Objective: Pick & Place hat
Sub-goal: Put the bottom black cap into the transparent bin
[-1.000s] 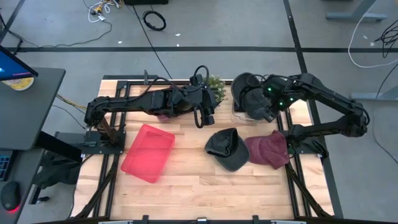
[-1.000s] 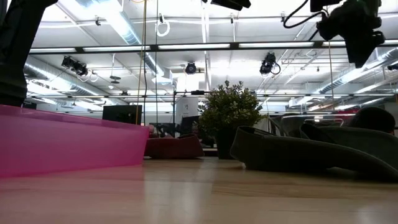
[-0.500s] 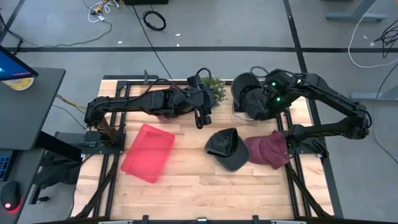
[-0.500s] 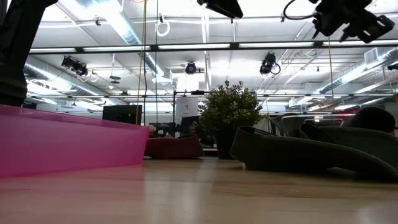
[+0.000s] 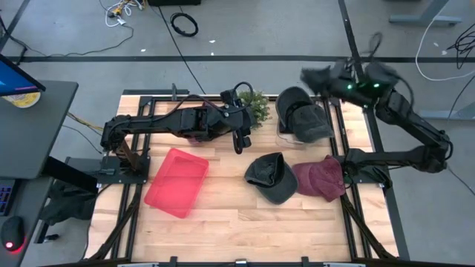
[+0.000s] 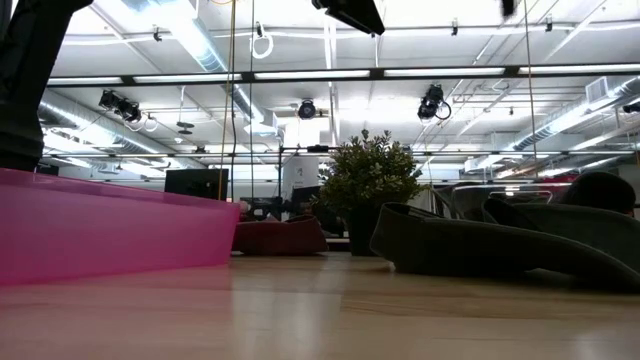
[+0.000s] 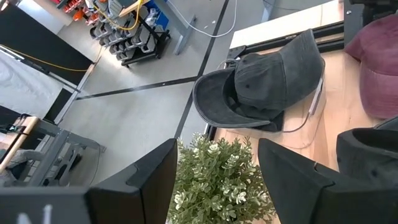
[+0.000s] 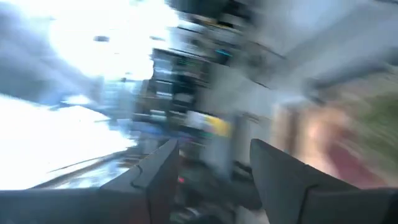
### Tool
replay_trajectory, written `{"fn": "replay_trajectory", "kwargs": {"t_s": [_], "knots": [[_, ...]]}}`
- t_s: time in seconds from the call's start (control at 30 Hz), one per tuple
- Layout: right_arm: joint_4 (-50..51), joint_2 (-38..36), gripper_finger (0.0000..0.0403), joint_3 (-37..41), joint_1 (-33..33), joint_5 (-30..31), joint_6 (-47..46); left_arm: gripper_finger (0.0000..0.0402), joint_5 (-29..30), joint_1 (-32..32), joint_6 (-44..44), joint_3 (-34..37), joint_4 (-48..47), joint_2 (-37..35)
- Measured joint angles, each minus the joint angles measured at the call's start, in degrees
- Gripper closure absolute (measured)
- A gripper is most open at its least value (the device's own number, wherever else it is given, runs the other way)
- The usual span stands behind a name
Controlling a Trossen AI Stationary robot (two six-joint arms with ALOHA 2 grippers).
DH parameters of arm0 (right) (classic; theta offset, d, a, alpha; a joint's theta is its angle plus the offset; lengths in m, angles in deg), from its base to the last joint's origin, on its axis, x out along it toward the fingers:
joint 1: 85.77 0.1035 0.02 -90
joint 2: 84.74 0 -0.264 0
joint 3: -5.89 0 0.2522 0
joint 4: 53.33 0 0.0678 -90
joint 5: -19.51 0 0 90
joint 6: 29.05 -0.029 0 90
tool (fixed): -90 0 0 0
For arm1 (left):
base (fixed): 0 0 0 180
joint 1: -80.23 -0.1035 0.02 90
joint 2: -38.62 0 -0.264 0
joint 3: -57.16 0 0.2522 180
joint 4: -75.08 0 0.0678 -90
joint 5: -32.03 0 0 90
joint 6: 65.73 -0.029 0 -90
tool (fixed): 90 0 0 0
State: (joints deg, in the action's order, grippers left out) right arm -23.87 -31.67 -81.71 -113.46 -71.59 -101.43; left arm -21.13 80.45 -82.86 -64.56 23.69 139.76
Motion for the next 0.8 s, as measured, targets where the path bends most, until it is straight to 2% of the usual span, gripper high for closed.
{"fn": "replay_trajectory", "kwargs": {"t_s": [0.1,0.17,0.3,0.6,0.7,0.8], "knots": [[-19.94,1.94,0.0204,-0.48,0.24,-0.81,11.43,0.0175,0.00,0.00,-0.02,0.00,0.00,-0.01],[-25.17,3.84,0.0204,-3.33,0.55,-1.34,18.19,0.0175,-0.02,0.00,-0.02,0.00,-0.02,0.00],[-17.63,8.63,0.0205,-13.69,1.87,-1.01,30.58,0.0175,-0.01,0.00,-0.02,0.00,-0.32,0.00],[1.88,20.47,0.0205,-44.87,3.83,-0.24,57.73,0.0175,2.12,0.82,0.04,0.00,-2.02,-0.01],[10.00,22.74,0.0202,-51.22,3.84,3.45,71.00,0.0175,3.23,1.12,0.02,0.00,-2.14,0.00],[18.91,23.90,0.0198,-53.21,4.49,4.17,84.23,0.0175,3.46,1.27,0.04,0.00,-2.16,0.00]]}}
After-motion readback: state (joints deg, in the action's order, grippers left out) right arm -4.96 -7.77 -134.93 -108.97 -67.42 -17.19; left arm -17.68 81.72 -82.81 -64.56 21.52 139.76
